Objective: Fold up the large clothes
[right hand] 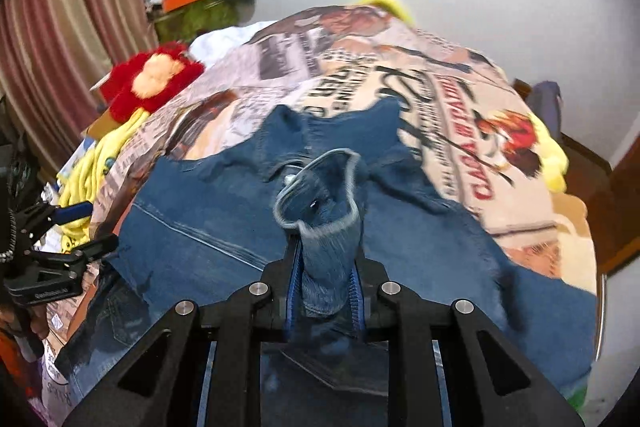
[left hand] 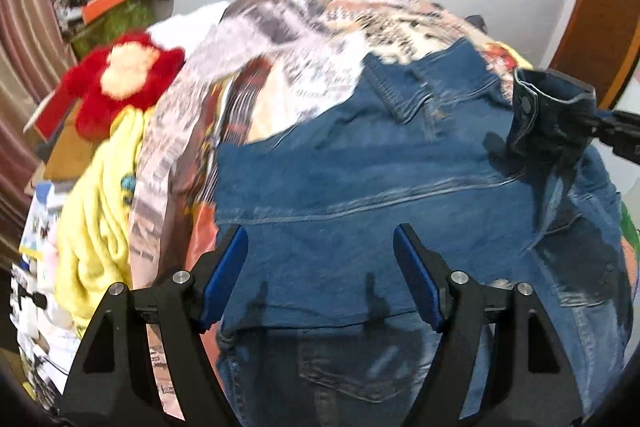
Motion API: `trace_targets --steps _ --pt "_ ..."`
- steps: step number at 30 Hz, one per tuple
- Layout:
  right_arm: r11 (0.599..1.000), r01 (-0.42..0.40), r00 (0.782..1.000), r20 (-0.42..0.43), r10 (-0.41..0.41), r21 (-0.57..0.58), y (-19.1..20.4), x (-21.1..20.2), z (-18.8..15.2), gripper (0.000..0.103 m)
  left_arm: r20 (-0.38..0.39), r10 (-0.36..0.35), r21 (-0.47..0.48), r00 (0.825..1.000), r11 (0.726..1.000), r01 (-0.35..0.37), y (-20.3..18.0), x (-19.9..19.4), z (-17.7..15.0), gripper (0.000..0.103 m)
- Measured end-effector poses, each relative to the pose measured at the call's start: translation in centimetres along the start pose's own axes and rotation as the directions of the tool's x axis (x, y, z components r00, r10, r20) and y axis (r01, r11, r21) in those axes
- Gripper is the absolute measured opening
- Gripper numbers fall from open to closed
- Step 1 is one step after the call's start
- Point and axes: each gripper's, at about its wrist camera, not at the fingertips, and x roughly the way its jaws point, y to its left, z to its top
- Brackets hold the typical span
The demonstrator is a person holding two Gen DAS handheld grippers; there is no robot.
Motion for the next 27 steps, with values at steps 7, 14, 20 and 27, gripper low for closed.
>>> trace_targets --steps 7,14,20,27 --pt "0.996 0.03 0.999 -0.015 -0.029 0.089 -5.2 -1.7 -3.3 0.017 0.031 -0.019 0.062 0.999 0.998 0.017 -3.9 -1.0 1.3 0.075" --pt "0.986 0.083 0.994 -0.09 -0.07 0.148 -9.9 -1.7 -6.6 0.017 -0.012 -0.032 0.105 0.999 0.994 0.033 -6.7 0.7 1.5 0.075" --pt "0.992 0.098 0.99 -0.111 -0.088 0.085 -9.3 -2.2 -7.6 0.017 -0.081 -0.076 0.108 0.994 0.991 0.085 -8.2 2.8 0.9 0.075" --pt "1.0 -0.002 0.986 -0.169 0.006 0.023 -5.2 0.5 -6.4 0.018 -0.13 -0.094 0.159 0.987 0.981 0.114 -11.0 5.0 0.2 0.075"
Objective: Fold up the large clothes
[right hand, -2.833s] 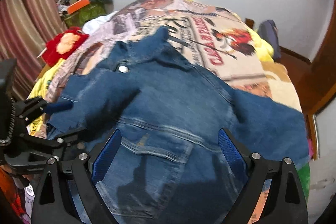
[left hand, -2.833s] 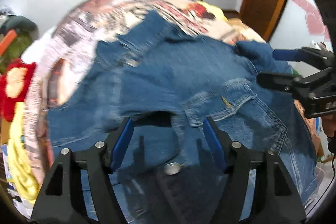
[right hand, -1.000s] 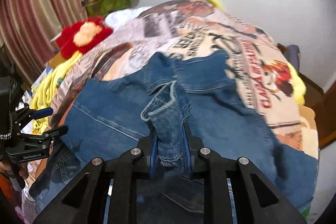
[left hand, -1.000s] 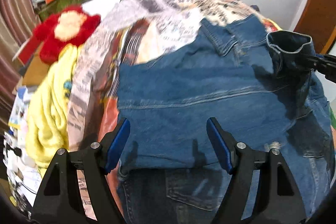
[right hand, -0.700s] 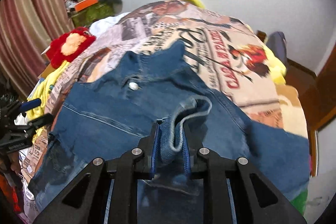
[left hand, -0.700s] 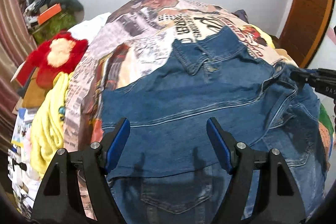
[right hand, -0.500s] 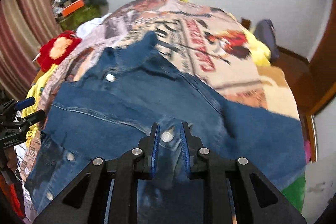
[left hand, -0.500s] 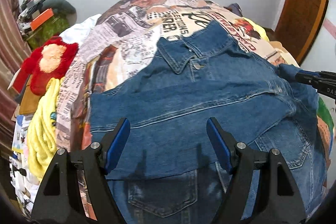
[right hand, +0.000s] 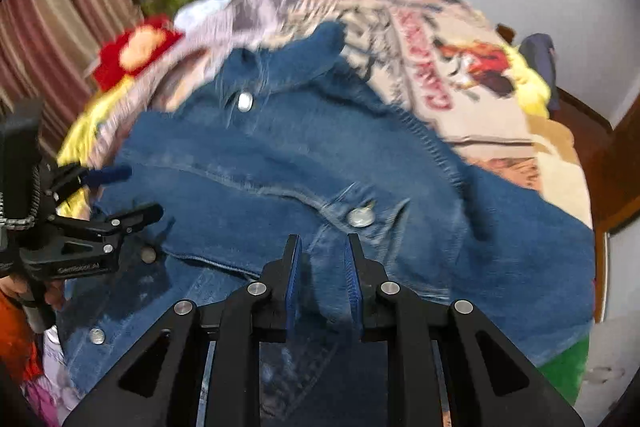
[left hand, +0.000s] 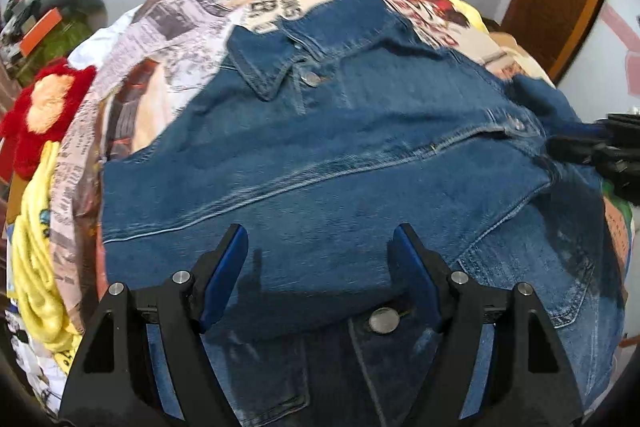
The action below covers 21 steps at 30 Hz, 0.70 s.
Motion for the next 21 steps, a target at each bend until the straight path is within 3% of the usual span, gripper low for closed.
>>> trace_targets --steps 3,6,8,9,10,16,21 --pt "0.995 0.055 0.996 -0.07 -0.061 -0.087 1.4 3.1 -0.9 0.018 -0.039 -0.014 0.032 0.999 0.999 0.015 -1.0 1.5 -0.5 0.075" --pt "0.988 0.085 0.996 -0.026 -0.089 -0.133 1.8 3.0 -1.6 0.022 -0.03 0.0 0.053 1.0 0.999 0.002 -1.5 2.4 -1.3 0.079" --pt "0.983 0.121 0.992 -0.019 -0.125 -0.135 1.7 2.9 -1.8 0.043 -0.014 0.013 0.066 1.0 0.998 -0.012 -1.6 2.4 -1.5 0.081" --pt "0.975 0.178 0.984 -0.005 -0.18 -0.135 1.5 2.9 -2.0 0.066 -0.014 0.011 0.062 1.0 0.998 -0.01 -1.5 2.5 -1.5 0.081" --pt "0.967 0.214 0.977 0.011 -0.215 -0.14 1.2 2.9 -2.1 0.077 -0.014 0.007 0.056 1.0 0.998 -0.006 -1.4 2.5 -1.6 0.081" --pt "0.995 0.094 0.995 -0.012 -0.094 -0.02 -1.1 2.0 -2.9 0.077 -0.013 0.004 0.038 1.0 0.999 -0.004 -1.3 2.2 -1.9 0.081" --pt "0.998 0.044 0.999 -0.007 -0.044 0.036 -1.9 0.0 -3.0 0.077 -0.005 0.045 0.094 0.999 0.995 -0.044 -2.3 1.3 -1.6 0.081"
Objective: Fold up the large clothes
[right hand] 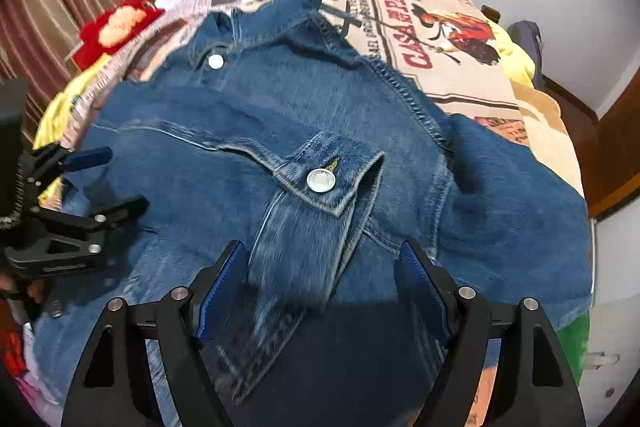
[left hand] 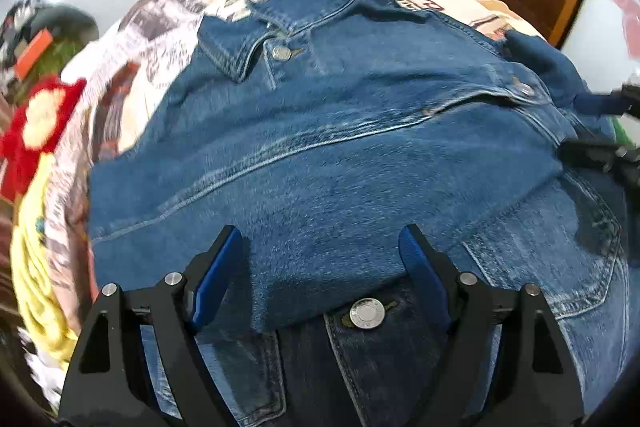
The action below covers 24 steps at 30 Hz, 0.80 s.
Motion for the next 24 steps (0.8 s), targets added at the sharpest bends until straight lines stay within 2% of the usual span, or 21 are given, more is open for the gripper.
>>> trace_targets --steps 5,12,19,24 --pt "0.997 0.017 0.995 0.098 -0.024 0.069 -2.7 -4.0 -0.7 0.077 0.061 0.008 0.037 0.998 0.999 -0.01 -1.0 -2.2 1.4 0.081" --pt "0.957 0.036 0.985 0.153 -0.083 0.286 -10.2 -7.4 -2.5 0.077 0.161 -0.03 0.013 0.987 1.0 0.028 -2.1 -4.5 5.5 0.082" --pt "0.865 0.069 0.985 0.105 -0.139 0.498 -18.6 -7.5 -5.8 0.077 0.17 -0.065 0.003 0.983 0.998 0.066 -3.7 -3.6 9.0 0.083" --pt "0.757 0.085 0.989 0.038 -0.143 0.647 -24.0 -5.0 -8.6 0.077 0.151 -0.085 0.019 0.985 0.996 0.083 -5.2 -2.2 9.9 0.083"
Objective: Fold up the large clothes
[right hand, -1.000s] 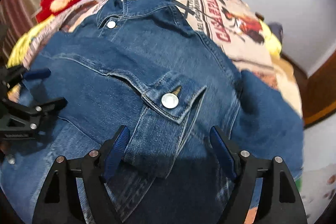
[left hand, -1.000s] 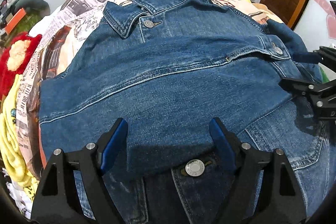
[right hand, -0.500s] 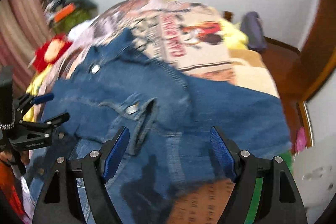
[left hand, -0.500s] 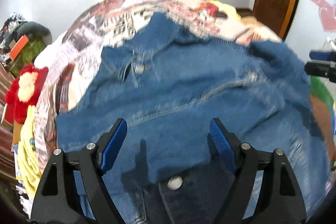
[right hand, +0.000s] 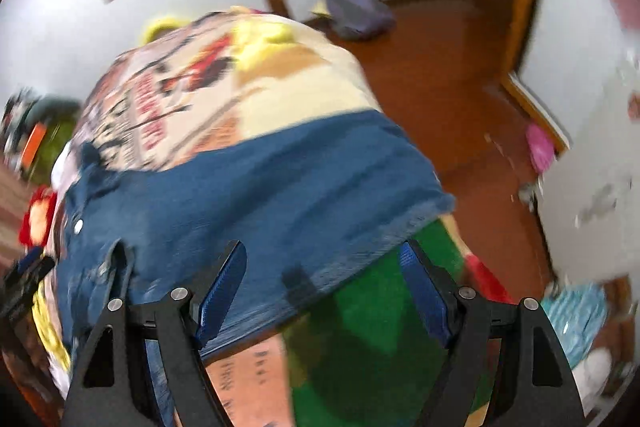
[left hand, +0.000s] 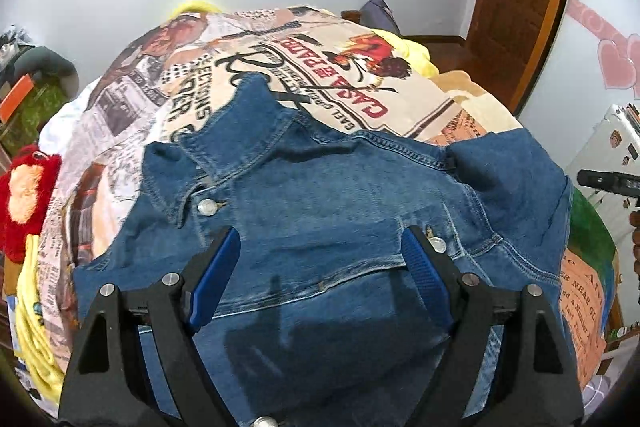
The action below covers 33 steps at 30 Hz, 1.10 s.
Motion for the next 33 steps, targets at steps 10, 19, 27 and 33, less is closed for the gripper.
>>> trace_targets --steps 10,19,27,33 --pt "0.971 -0.088 0.994 -0.037 0.099 0.223 -4.3 5.1 1.5 0.073 -0.039 -0.029 -0.009 0.999 1.0 0.029 -0.3 2.3 -0.7 0.083" --pt "0.97 -0.029 0.999 -0.013 0.033 0.24 -3.9 6.4 2.2 0.019 -0.051 -0.027 -0.058 0.998 0.998 0.024 1.1 2.2 -1.2 0.083" --pt "0.981 -0.093 0.994 0.075 0.081 0.168 -1.4 1.6 2.8 0.009 -0.008 -0.013 -0.062 1.0 0.998 0.012 1.8 -0.4 -1.3 0.083" --pt "0.981 -0.178 0.974 0.153 0.165 0.075 3.3 -3.0 3.3 0.009 0.036 -0.006 -0.072 0.999 0.997 0.009 2.6 -3.0 -1.5 0.083"
